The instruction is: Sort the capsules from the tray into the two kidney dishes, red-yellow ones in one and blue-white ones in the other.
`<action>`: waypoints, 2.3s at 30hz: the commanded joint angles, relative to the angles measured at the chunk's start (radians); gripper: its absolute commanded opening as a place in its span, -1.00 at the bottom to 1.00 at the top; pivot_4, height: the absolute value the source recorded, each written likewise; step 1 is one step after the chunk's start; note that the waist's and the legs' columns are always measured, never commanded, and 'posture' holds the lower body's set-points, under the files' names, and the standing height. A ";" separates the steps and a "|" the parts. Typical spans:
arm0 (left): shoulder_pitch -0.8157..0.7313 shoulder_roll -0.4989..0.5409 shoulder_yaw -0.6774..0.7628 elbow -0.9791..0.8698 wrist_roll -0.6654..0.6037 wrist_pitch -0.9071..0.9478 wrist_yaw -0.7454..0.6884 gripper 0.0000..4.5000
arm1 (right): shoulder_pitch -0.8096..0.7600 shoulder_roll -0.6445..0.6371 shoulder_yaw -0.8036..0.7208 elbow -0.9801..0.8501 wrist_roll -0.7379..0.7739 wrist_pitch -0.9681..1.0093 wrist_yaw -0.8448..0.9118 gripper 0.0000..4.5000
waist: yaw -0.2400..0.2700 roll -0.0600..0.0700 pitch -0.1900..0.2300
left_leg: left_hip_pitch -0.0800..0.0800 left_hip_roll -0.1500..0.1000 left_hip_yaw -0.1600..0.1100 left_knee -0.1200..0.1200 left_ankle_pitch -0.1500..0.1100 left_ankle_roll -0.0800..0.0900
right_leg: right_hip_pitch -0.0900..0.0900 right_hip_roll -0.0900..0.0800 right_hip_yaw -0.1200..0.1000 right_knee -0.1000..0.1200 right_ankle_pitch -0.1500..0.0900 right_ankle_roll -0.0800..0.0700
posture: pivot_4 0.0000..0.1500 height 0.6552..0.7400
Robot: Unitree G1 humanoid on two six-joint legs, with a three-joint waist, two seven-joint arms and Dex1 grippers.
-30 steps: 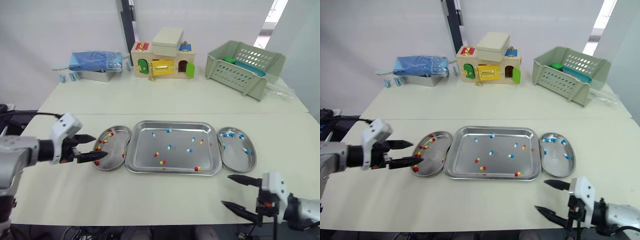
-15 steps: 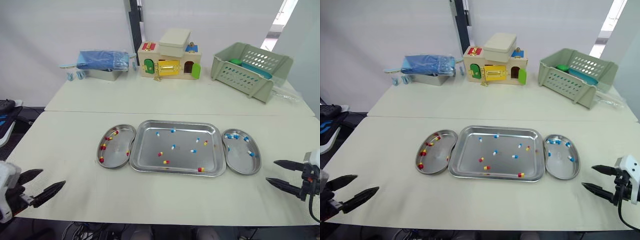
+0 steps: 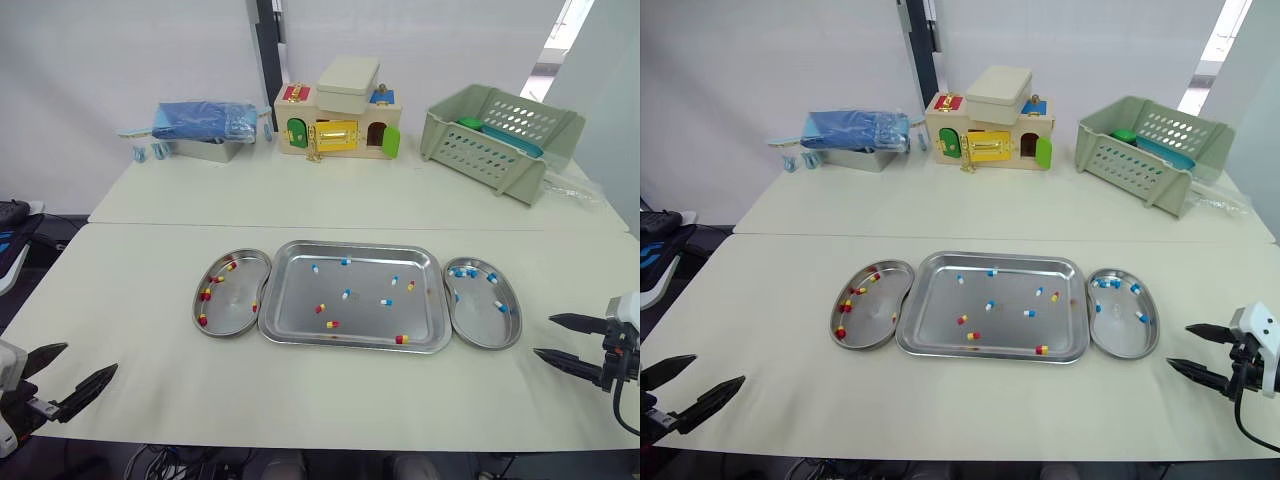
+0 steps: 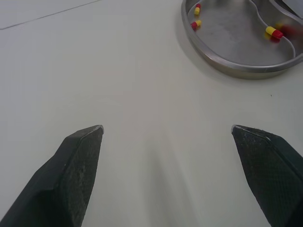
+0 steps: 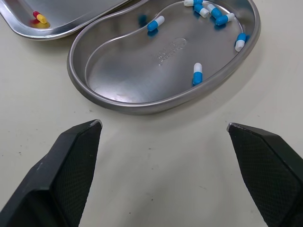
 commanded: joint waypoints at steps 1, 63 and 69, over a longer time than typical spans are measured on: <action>-0.010 0.002 -0.009 -0.004 -0.032 -0.041 0.001 0.99 | -0.008 -0.004 -0.016 -0.002 -0.001 -0.007 0.006 1.00 | 0.000 0.000 0.000 | 0.000 0.000 0.000 0.000 0.000 0.000 | 0.000 0.000 0.000 0.000 0.000 0.000 | 1.00 1.00; 0.246 -0.467 -0.589 -0.209 -0.051 -0.763 0.232 0.99 | -0.901 0.586 0.675 -0.456 0.066 0.919 -0.722 1.00 | -0.001 -0.001 0.001 | -0.004 0.000 -0.001 0.000 -0.001 0.000 | -0.006 0.001 0.000 -0.001 0.000 0.000 | 1.00 1.00; 0.252 -0.465 -0.590 -0.209 -0.051 -0.771 0.270 0.99 | -0.990 0.714 0.781 -0.263 -0.086 0.824 -0.769 1.00 | -0.016 -0.001 0.001 | -0.006 0.000 -0.001 0.000 0.000 0.000 | -0.010 0.002 0.001 0.001 0.000 0.000 | 1.00 1.00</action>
